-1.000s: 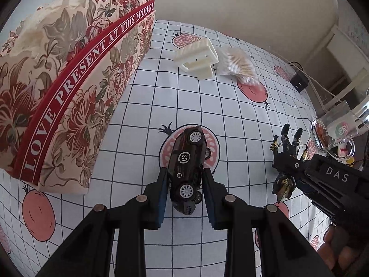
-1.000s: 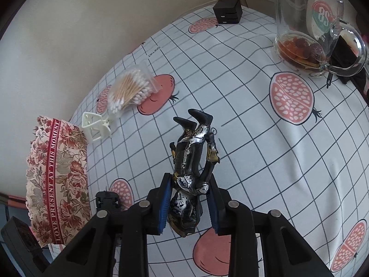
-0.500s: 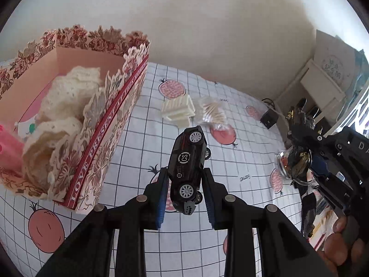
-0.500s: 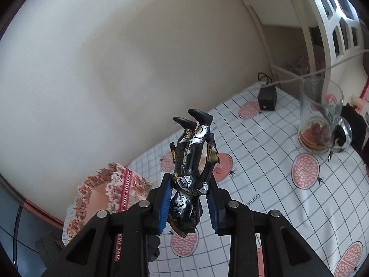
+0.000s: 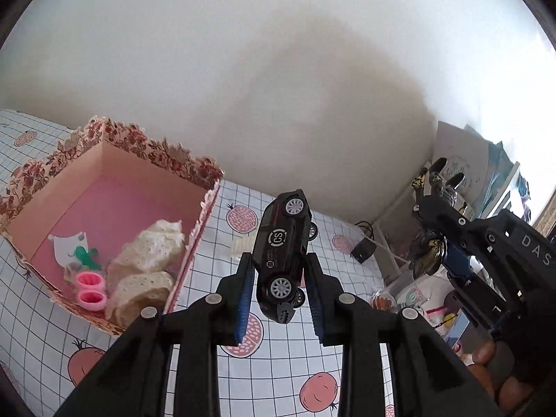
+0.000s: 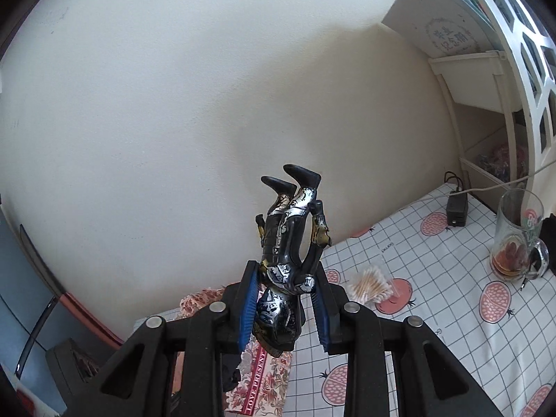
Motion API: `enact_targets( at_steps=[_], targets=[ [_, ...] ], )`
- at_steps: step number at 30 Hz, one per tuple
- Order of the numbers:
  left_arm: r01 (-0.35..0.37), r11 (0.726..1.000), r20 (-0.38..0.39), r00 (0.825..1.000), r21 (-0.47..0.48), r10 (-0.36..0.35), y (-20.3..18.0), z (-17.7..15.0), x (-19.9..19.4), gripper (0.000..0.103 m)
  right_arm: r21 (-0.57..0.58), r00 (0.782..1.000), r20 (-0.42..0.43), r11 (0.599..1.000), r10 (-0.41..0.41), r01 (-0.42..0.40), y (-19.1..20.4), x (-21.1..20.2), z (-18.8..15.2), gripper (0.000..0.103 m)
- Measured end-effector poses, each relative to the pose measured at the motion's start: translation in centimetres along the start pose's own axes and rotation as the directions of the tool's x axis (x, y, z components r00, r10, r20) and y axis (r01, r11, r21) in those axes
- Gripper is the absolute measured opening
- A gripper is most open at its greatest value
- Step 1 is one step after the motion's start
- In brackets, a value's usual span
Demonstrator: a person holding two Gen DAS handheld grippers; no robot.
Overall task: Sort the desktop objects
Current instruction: 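Lift and carry the robot toy and black car over the gift box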
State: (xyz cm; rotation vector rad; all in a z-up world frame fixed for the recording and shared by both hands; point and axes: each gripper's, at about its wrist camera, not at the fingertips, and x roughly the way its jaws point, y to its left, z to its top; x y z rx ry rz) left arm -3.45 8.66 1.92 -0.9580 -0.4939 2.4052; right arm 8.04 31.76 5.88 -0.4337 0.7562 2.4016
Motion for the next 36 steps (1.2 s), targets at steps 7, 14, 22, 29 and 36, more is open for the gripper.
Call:
enact_targets(
  at_steps=[7,14,22,29,36],
  targets=[
    [-0.101,0.992,0.105,0.989,-0.069,0.108,4.7,2.0,-3.2,0.030,-0.030,0.988,-0.138,0.996,0.076,-0.081,3.3,4.0,-4.0,0.031],
    [-0.188,0.946,0.059,0.976,-0.265,0.211,10.5,1.7,-3.9,0.030,-0.126,0.970,-0.225,0.985,0.089,-0.120,6.6,6.2,-7.2,0.031],
    [-0.236,0.902,0.060,0.959,-0.362,0.276,13.4,1.2,-4.4,0.030,-0.144,0.954,-0.284,0.979,0.100,-0.146,7.9,7.5,-9.7,0.031],
    [-0.226,0.897,0.058,0.962,-0.380,0.267,14.1,0.9,-4.7,0.030,-0.162,0.945,-0.312,0.974,0.098,-0.155,8.5,8.5,-11.1,0.031],
    [-0.221,0.893,0.035,0.966,-0.391,0.255,14.6,0.5,-3.9,0.030,-0.166,0.929,-0.362,0.974,0.082,-0.151,8.4,10.1,-12.7,0.031]
  ],
)
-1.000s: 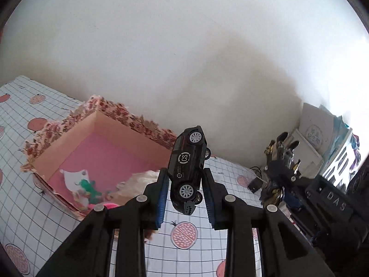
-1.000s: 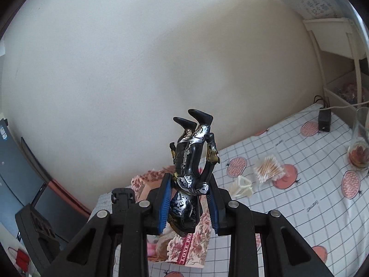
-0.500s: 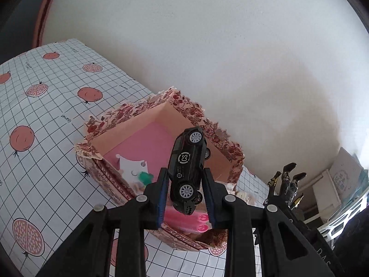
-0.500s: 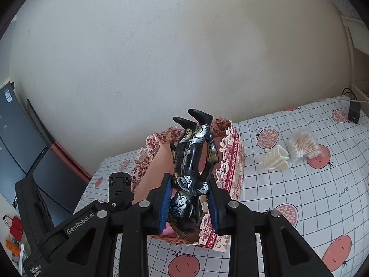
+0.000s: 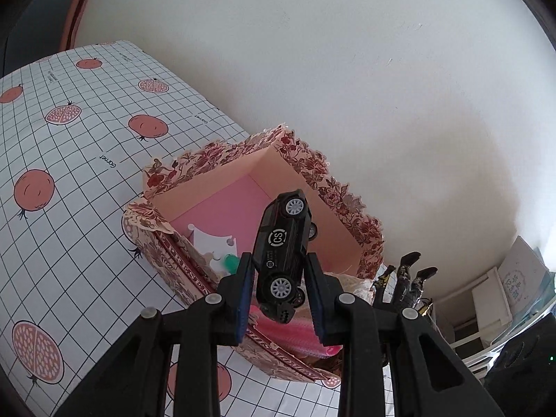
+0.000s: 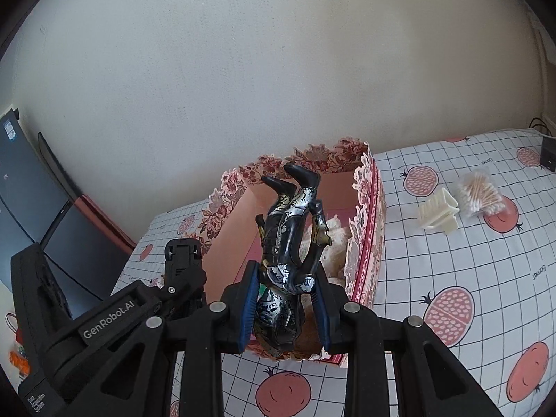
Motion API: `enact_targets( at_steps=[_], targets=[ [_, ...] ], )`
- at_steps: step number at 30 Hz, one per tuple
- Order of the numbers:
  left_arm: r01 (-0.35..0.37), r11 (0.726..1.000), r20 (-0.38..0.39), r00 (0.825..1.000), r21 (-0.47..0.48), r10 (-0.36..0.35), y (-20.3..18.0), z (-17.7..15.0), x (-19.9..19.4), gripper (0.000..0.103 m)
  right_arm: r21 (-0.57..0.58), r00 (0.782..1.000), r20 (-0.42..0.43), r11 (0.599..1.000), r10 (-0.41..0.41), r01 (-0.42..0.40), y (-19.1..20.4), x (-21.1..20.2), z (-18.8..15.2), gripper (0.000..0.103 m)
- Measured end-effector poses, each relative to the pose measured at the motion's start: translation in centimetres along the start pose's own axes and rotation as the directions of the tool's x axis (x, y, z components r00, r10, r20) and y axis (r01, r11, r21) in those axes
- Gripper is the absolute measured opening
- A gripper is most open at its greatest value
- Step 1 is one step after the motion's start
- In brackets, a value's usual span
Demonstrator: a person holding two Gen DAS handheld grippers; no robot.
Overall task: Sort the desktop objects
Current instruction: 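Lift and carry the robot toy and black car over the gift box, then open both grippers to drop the robot toy and car into the box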
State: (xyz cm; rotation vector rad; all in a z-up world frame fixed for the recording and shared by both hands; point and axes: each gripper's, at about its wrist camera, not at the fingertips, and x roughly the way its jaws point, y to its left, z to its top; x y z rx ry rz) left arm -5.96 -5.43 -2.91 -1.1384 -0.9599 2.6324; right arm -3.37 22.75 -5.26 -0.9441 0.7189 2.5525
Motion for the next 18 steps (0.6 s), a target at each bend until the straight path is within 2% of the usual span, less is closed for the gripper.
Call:
enact_targets(
  at_steps=[18],
  targets=[
    [-0.018,1.000,-0.027,0.999,-0.005,0.018,-0.13,-0.33,0.22,0.031,-0.010,1.000,-0.022,1.000,-0.022,0.022,0.07,0.37,-0.99,0.033]
  ],
)
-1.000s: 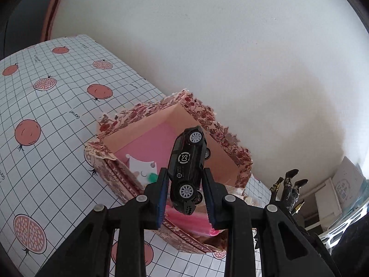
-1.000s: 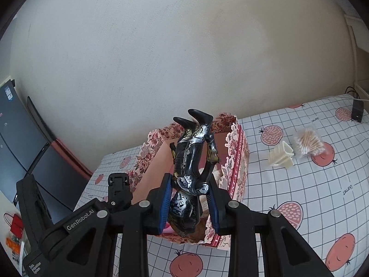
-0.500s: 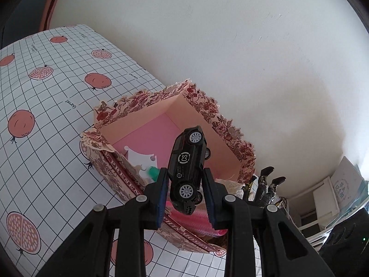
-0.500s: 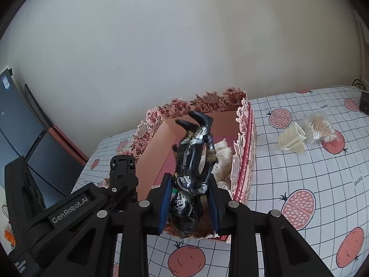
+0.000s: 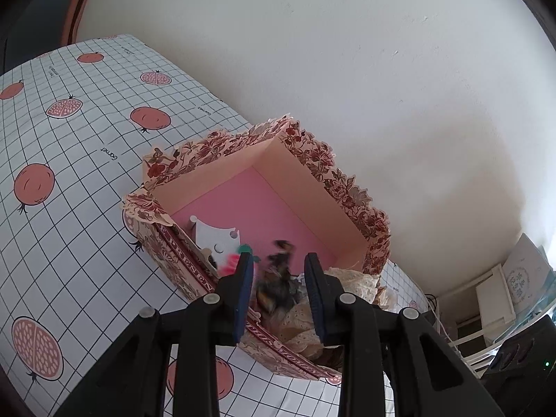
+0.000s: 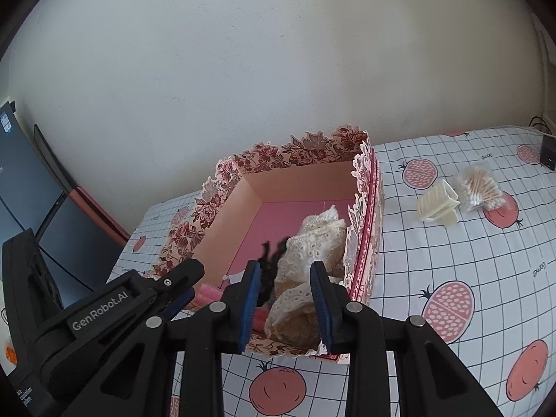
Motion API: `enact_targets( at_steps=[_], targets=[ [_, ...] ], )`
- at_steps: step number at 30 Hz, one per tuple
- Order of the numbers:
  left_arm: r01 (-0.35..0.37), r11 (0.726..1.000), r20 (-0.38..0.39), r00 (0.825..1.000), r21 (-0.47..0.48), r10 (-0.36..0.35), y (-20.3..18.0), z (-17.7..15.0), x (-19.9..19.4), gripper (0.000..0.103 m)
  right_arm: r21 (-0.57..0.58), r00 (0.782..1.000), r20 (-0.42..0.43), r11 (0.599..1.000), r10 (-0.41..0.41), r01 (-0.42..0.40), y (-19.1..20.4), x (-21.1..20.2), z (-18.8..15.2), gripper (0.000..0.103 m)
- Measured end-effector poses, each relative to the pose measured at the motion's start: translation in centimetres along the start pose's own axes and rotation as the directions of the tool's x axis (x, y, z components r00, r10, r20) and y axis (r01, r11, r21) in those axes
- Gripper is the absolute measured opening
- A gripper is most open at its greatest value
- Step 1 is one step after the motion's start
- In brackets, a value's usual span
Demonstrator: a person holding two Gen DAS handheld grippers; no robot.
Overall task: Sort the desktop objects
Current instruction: 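Open both grippers to drop the robot toy and car into the box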
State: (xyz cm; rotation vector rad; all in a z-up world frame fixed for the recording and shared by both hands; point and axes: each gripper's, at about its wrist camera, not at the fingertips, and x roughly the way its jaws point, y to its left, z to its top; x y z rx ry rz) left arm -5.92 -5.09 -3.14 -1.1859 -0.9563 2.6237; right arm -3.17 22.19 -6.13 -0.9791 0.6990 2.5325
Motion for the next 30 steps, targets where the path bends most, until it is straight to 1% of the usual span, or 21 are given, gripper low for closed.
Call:
enact_targets(
  at_steps=[8,12,15,20,25,30],
  targets=[
    [-0.019,1.000,-0.005,1.000,0.018,0.019,-0.7,0.4,-0.5,0.033,0.012,1.000,0.017,1.000,0.013,-0.014,0.1,-1.0,0.5,0.033],
    [-0.020,0.999,0.002,1.000,0.047,0.020,-1.7,0.4,-1.1,0.033,0.028,0.999,0.026,0.999,0.019,-0.020,-0.3,-1.7,1.0,0.033],
    [-0.025,0.998,0.009,1.000,0.065,0.024,-2.5,0.3,-1.4,0.039,0.032,0.999,0.041,0.999,0.021,-0.022,-0.7,-2.6,1.4,0.033],
    [-0.029,0.993,0.023,0.999,0.115,0.026,-4.4,0.0,-2.1,0.039,0.054,0.997,0.070,0.998,0.015,-0.019,-2.1,-4.1,2.2,0.033],
    [-0.034,0.984,0.033,0.999,0.175,0.028,-6.3,-0.7,-2.3,0.041,0.074,0.995,0.096,0.997,-0.009,0.002,-4.1,-5.5,3.0,0.033],
    [-0.037,0.971,0.026,0.999,0.235,0.032,-8.4,-1.9,-1.7,0.042,0.064,0.990,0.124,0.996,-0.071,0.063,-6.3,-6.8,4.0,0.033]
  ],
)
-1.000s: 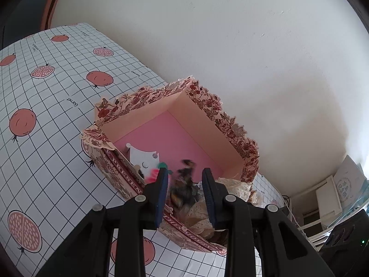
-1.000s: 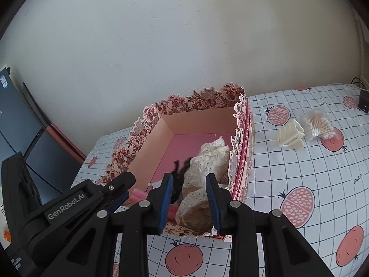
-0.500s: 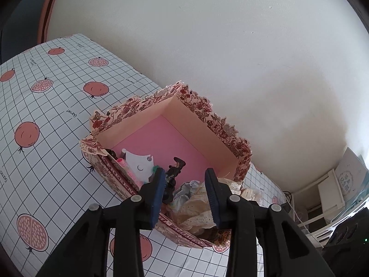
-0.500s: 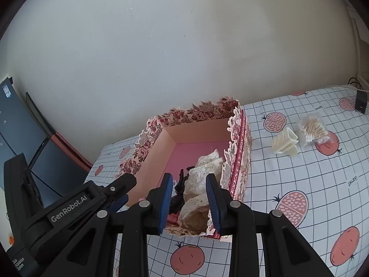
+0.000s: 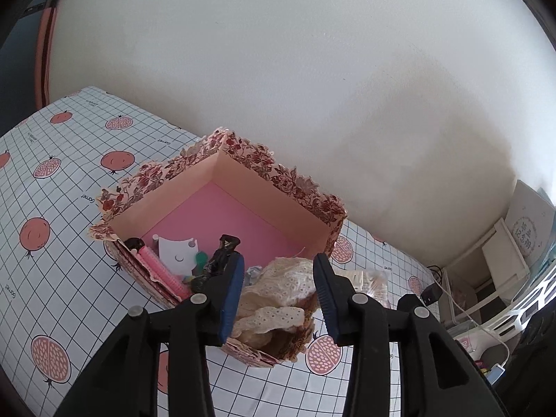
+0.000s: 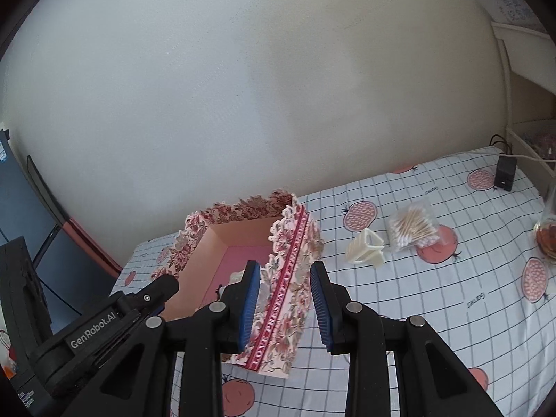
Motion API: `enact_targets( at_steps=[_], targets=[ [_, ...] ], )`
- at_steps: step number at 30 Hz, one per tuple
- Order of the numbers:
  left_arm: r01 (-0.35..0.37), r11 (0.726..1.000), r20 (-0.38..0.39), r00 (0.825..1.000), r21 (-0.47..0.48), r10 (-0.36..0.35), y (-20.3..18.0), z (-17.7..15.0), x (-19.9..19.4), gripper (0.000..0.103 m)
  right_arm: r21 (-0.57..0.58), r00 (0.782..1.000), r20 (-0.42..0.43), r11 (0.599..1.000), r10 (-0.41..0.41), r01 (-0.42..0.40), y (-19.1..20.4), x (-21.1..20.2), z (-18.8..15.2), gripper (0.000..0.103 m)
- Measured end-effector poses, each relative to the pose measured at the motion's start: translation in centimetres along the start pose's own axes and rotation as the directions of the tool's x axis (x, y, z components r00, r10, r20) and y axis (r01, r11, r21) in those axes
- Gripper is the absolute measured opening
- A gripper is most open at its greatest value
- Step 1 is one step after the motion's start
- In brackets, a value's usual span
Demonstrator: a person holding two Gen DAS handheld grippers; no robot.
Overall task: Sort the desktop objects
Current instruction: 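Open both grippers to drop the robot toy and car into the box, then move the right gripper to the cotton swab bag while the left approaches the white holder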
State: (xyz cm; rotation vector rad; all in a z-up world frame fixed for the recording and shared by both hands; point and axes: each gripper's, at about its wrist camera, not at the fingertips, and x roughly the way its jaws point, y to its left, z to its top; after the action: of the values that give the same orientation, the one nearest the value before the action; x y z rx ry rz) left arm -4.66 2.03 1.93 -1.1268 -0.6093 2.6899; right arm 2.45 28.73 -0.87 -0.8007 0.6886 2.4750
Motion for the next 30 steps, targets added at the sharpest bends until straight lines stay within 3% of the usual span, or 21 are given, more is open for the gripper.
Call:
enact_targets(
  at_steps=[9,11,12,15,22,24,30],
  targets=[
    [0.062,0.994,-0.038,0.998,0.091,-0.058,-4.7,-0.2,1.8,0.042,0.109,0.997,0.023,0.991,-0.074,0.071,-5.9,-1.1,1.9,0.033],
    [0.092,0.991,-0.056,0.995,0.098,-0.087,-5.9,-0.2,2.6,0.042,0.119,0.994,0.022,0.988,-0.105,0.102,-6.9,-1.1,2.3,0.042],
    [0.123,0.988,-0.079,0.990,0.090,-0.116,-6.5,-0.2,3.2,0.042,0.114,0.991,0.010,0.984,-0.136,0.134,-7.4,-1.0,2.5,0.049],
    [0.231,0.971,-0.142,0.965,0.063,-0.220,-8.1,-0.7,5.1,0.042,0.108,0.981,-0.007,0.975,-0.196,0.196,-8.7,-0.8,2.8,0.049],
    [0.192,0.971,-0.198,0.967,0.145,-0.162,-10.6,-1.2,8.8,0.042,0.061,0.967,-0.020,0.965,-0.253,0.254,-11.0,0.0,4.2,0.051],
    [0.184,0.968,-0.211,0.966,0.169,-0.147,-11.2,-1.4,10.1,0.042,0.066,0.971,-0.032,0.969,-0.237,0.239,-11.6,0.6,4.5,0.051],
    [0.198,0.967,-0.280,0.949,0.158,-0.148,-11.5,-2.4,14.1,0.050,0.041,0.970,-0.084,0.972,-0.229,0.233,-12.8,3.9,4.1,0.055]
  ],
)
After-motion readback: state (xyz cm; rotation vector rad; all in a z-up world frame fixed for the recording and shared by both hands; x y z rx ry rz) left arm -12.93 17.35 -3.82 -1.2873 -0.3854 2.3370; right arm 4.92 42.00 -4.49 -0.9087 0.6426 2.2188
